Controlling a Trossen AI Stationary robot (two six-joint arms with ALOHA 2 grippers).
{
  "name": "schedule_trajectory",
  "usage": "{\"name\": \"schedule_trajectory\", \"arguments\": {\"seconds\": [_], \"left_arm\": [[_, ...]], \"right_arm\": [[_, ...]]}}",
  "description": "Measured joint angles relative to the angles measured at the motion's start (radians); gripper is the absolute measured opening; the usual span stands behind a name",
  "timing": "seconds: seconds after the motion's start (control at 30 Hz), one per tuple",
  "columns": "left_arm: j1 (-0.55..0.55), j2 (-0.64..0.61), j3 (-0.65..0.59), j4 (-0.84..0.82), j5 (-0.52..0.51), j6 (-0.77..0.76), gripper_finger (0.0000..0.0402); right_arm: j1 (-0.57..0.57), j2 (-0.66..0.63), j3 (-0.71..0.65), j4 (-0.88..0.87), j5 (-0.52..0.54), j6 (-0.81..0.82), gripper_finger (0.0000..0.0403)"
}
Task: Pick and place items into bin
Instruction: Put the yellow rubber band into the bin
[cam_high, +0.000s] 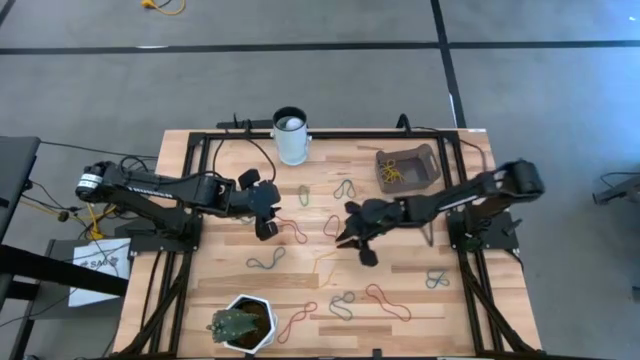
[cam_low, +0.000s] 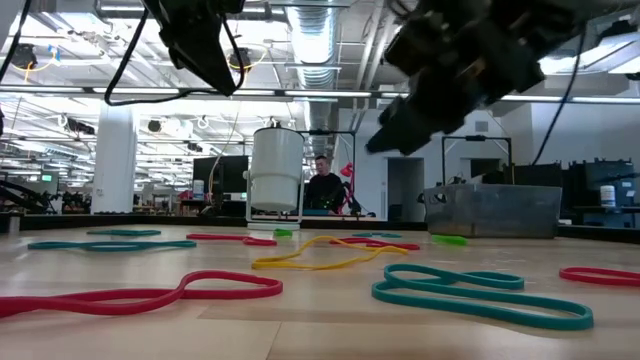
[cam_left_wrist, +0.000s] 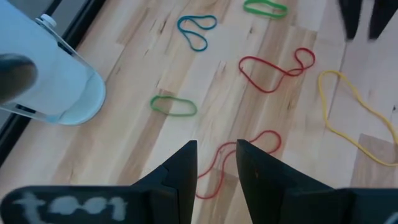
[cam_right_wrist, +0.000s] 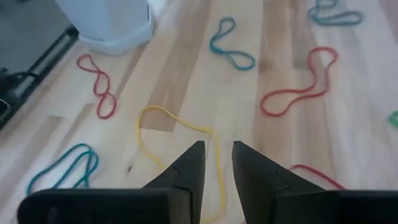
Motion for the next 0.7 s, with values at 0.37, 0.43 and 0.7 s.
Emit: {"name": "schedule_trajectory", "arguments": {"seconds": [0.37,0.43,0.7], "left_arm": [[0.0,0.0,0.0,-0.001,0.003,-0.027,0.0103],[0.0,0.0,0.0,0.0,0.003,-0.027,0.0103],[0.0,0.0,0.0,0.0,0.006,-0.037,0.0103]], "right_arm": [[0.026,0.277,0.17,0.0,-0.004,0.0,0.0075],[0.026,0.312,0.19,0.0,-0.003,0.0,0.0075],[0.026,0.368,0.224,-0.017,-0.004,0.0,0.0075]]}}
